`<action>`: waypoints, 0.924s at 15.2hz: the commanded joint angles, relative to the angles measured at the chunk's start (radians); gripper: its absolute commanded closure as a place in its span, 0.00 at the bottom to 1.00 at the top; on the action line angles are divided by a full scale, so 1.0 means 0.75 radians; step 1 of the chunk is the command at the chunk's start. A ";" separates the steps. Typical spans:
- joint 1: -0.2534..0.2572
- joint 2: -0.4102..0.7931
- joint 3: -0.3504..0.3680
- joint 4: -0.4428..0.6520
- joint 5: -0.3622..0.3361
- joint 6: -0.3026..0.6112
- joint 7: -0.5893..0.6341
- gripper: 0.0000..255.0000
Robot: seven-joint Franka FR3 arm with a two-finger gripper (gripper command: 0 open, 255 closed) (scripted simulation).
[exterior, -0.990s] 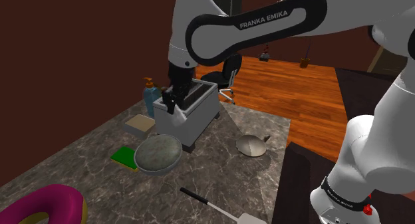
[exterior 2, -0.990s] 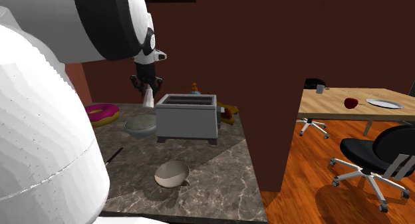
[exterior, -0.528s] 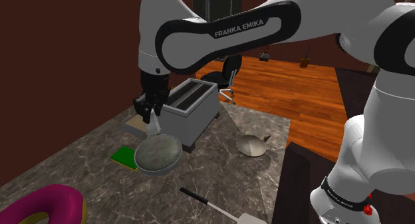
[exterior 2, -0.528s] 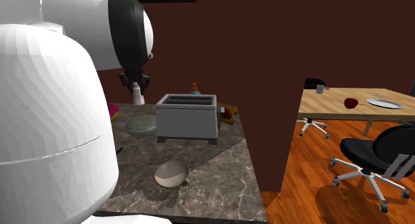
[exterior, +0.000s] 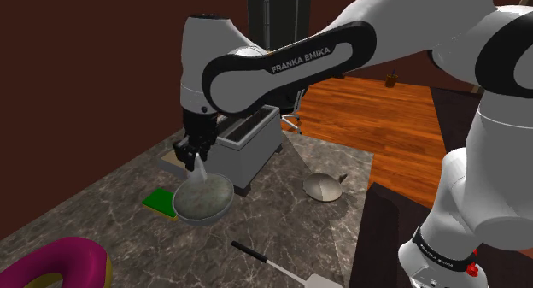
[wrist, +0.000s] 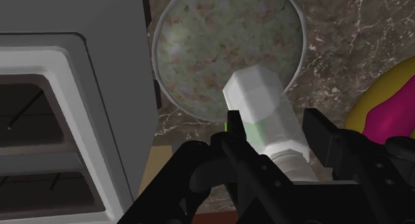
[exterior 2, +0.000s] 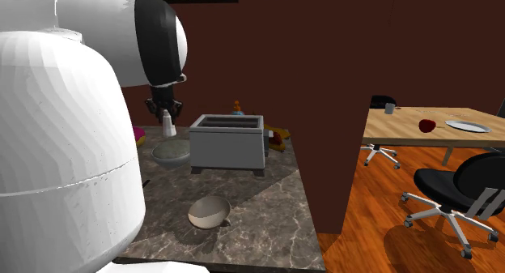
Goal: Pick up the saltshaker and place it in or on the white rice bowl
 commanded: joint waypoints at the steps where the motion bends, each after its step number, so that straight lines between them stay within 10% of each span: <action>1: 0.000 0.005 0.000 -0.033 -0.001 0.038 -0.001 1.00; 14: 0.001 0.030 -0.001 -0.110 -0.005 0.140 -0.001 1.00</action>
